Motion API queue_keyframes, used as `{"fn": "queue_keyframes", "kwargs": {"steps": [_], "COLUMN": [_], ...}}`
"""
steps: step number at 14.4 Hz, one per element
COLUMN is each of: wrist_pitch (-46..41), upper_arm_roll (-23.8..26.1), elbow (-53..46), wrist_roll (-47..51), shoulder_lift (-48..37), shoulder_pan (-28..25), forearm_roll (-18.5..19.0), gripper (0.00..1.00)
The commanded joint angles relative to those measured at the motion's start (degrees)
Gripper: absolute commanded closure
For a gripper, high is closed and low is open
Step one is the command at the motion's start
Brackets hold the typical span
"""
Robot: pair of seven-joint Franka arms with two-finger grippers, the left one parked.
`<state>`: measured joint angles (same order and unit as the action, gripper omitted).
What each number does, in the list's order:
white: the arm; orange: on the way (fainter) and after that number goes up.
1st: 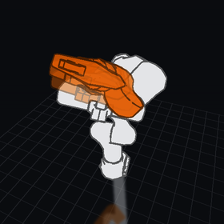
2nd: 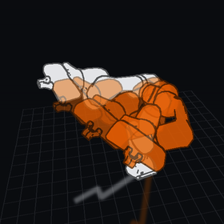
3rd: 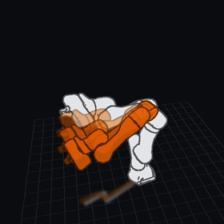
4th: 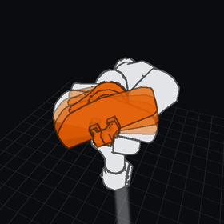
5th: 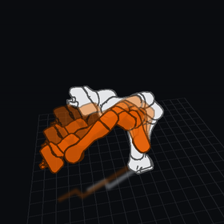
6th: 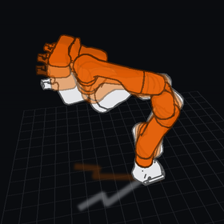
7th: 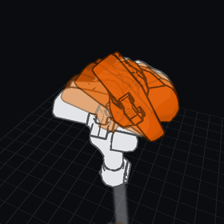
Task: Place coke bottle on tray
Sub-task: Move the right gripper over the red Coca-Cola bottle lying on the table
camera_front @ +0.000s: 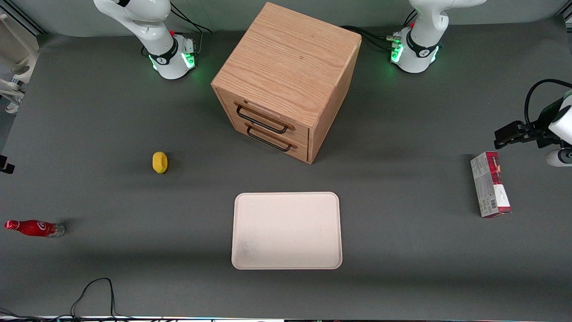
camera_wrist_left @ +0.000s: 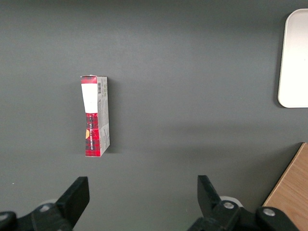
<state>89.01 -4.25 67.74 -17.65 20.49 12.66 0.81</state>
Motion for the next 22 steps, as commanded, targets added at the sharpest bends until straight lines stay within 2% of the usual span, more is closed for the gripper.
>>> {"fn": "queue_keyframes", "kwargs": {"steps": [1, 5, 7, 9, 14, 18, 22], "wrist_pitch": [-2.18, 0.70, 3.35, 5.63, 8.10, 12.66, 16.71], "upper_arm_roll": [0.64, 0.64, 0.64, 0.73, 1.17, 7.05, 7.06], "elbow": [-10.68, -14.30, -14.30, -14.48, -16.76, -16.85, -16.85], "wrist_roll": [-7.29, -14.76, -18.11, -19.78, -20.31, -21.19, -21.02], "shoulder_lift": [8.23, 14.66, 16.51, 17.65, 20.99, 25.29, 28.64], "shoulder_pan": [4.03, 7.46, 10.18, 11.68, 12.12, 17.12, 17.22], "forearm_roll": [-0.02, -0.37, -2.91, -2.92, -3.00, -2.92, -2.48], "gripper": [0.00, 0.00, 0.00, 0.00, 0.00, 0.00, 0.00]}}
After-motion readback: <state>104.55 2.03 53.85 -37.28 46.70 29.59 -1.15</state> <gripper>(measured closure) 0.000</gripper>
